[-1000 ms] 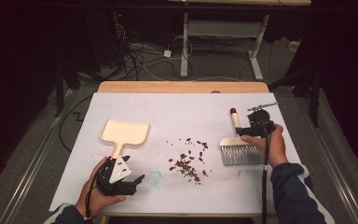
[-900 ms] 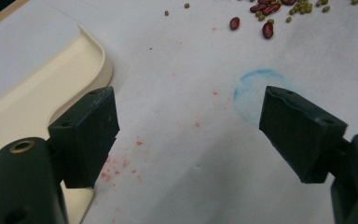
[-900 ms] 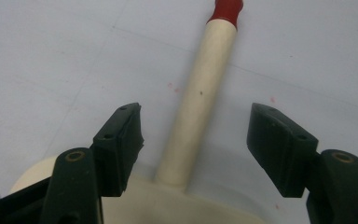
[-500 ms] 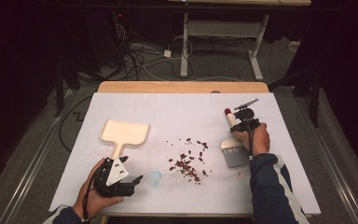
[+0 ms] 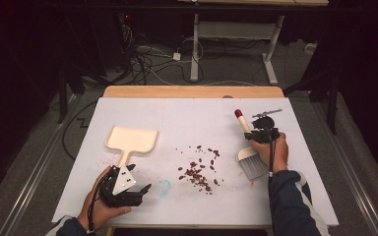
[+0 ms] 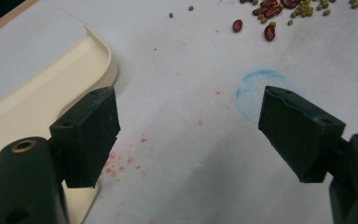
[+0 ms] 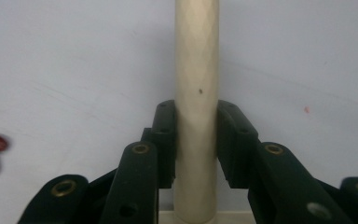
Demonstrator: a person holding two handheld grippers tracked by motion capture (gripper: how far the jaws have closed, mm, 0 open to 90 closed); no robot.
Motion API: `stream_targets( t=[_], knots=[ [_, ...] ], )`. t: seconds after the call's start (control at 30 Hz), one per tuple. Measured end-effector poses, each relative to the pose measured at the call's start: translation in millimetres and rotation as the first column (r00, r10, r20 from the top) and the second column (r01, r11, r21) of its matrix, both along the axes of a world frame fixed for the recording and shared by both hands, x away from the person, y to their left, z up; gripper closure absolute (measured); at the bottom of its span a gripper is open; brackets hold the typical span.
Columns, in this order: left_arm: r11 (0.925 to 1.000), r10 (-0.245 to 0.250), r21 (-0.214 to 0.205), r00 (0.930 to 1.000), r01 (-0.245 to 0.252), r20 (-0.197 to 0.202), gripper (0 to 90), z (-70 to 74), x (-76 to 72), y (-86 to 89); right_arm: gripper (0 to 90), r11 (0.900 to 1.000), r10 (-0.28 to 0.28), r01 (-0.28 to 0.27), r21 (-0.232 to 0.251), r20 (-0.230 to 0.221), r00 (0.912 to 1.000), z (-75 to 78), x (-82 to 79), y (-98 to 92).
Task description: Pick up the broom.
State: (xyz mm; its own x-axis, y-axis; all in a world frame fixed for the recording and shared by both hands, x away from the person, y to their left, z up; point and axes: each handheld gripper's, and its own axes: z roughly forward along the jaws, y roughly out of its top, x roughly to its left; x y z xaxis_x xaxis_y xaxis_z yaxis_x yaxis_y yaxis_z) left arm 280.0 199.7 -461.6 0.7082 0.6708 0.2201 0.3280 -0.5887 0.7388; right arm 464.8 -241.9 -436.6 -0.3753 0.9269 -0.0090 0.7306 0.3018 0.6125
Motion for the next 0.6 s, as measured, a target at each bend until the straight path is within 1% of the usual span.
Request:
stream_targets(
  t=[0.07, 0.13, 0.2, 0.23, 0.27, 0.3, 0.33, 0.37, 0.4, 0.43, 0.47, 0.5, 0.57, 0.6],
  knots=[
    [1.0, 0.002, -0.004, 1.0, -0.002, 0.001, 19.7, 0.2, -0.3, 0.1, 71.3, 0.999, 0.007, -0.01, 0.043, 0.068, 0.9977, 7.1, -11.7, -4.0],
    [1.0, 0.002, 0.0, 1.0, -0.002, 0.002, 19.7, 0.4, -0.4, -0.1, 71.3, 0.9965, 0.024, -0.034, 0.077, 0.128, 0.9914, 14.2, -23.3, -7.9],
    [1.0, 0.002, -0.007, 1.0, -0.001, 0.003, 19.9, 0.8, -1.2, -2.2, 71.4, 0.9938, 0.038, -0.057, 0.095, 0.198, 0.9796, 22.9, -38.5, -10.5],
    [0.9999, -0.001, -0.013, 1.0, 0.001, 0.0, 20.1, 1.6, -1.2, -3.0, 71.3, 0.992, 0.043, -0.068, 0.107, 0.217, 0.9752, 25.6, -43.8, -11.5],
    [0.9996, 0.0, -0.03, 1.0, 0.0, -0.007, 20.1, 2.3, -0.8, -4.3, 71.3, 0.9881, 0.048, -0.082, 0.131, 0.241, 0.9693, 29.8, -52.2, -13.6],
    [0.9989, -0.003, -0.047, 0.9999, 0.002, -0.014, 20.3, 3.9, 1.1, -6.3, 71.3, 0.9808, 0.072, -0.116, 0.156, 0.262, 0.9624, 33.5, -58.0, -14.8],
    [0.9974, -0.005, -0.072, 0.9992, 0.002, -0.04, 20.6, 5.7, 3.0, -10.2, 71.3, 0.9734, 0.093, -0.147, 0.176, 0.286, 0.9538, 38.2, -63.3, -15.6],
    [0.9959, -0.011, -0.091, 0.9989, 0.007, -0.046, 20.6, 9.0, 4.5, -15.7, 71.3, 0.9716, 0.092, -0.152, 0.181, 0.304, 0.9481, 43.5, -69.4, -14.9],
    [0.9944, -0.024, -0.104, 0.999, 0.02, -0.038, 20.8, 13.3, 4.9, -22.6, 71.3, 0.9701, 0.1, -0.165, 0.178, 0.327, 0.9396, 48.4, -75.3, -13.5],
    [0.9924, -0.039, -0.118, 0.9988, 0.036, -0.03, 21.5, 16.6, 4.7, -28.7, 71.3, 0.9665, 0.107, -0.179, 0.184, 0.345, 0.9325, 52.6, -80.9, -11.4],
    [0.9895, -0.064, -0.131, 0.9977, 0.06, -0.022, 21.7, 21.3, 4.4, -37.1, 71.3, 0.9646, 0.108, -0.185, 0.187, 0.359, 0.927, 55.5, -84.9, -9.7],
    [0.9834, -0.091, -0.159, 0.9957, 0.088, -0.017, 21.7, 26.3, 4.5, -48.8, 71.3, 0.962, 0.111, -0.195, 0.192, 0.376, 0.9197, 59.2, -90.0, -6.6],
    [0.9714, -0.131, -0.203, 0.9909, 0.123, -0.029, 21.7, 32.9, 6.7, -66.7, 71.3, 0.9577, 0.117, -0.214, 0.192, 0.418, 0.901, 66.8, -101.1, 2.6],
    [0.9611, -0.158, -0.234, 0.9868, 0.146, -0.034, 21.7, 37.3, 8.1, -80.4, 71.3, 0.9569, 0.119, -0.22, 0.19, 0.434, 0.893, 68.8, -104.3, 6.0]
  ],
)
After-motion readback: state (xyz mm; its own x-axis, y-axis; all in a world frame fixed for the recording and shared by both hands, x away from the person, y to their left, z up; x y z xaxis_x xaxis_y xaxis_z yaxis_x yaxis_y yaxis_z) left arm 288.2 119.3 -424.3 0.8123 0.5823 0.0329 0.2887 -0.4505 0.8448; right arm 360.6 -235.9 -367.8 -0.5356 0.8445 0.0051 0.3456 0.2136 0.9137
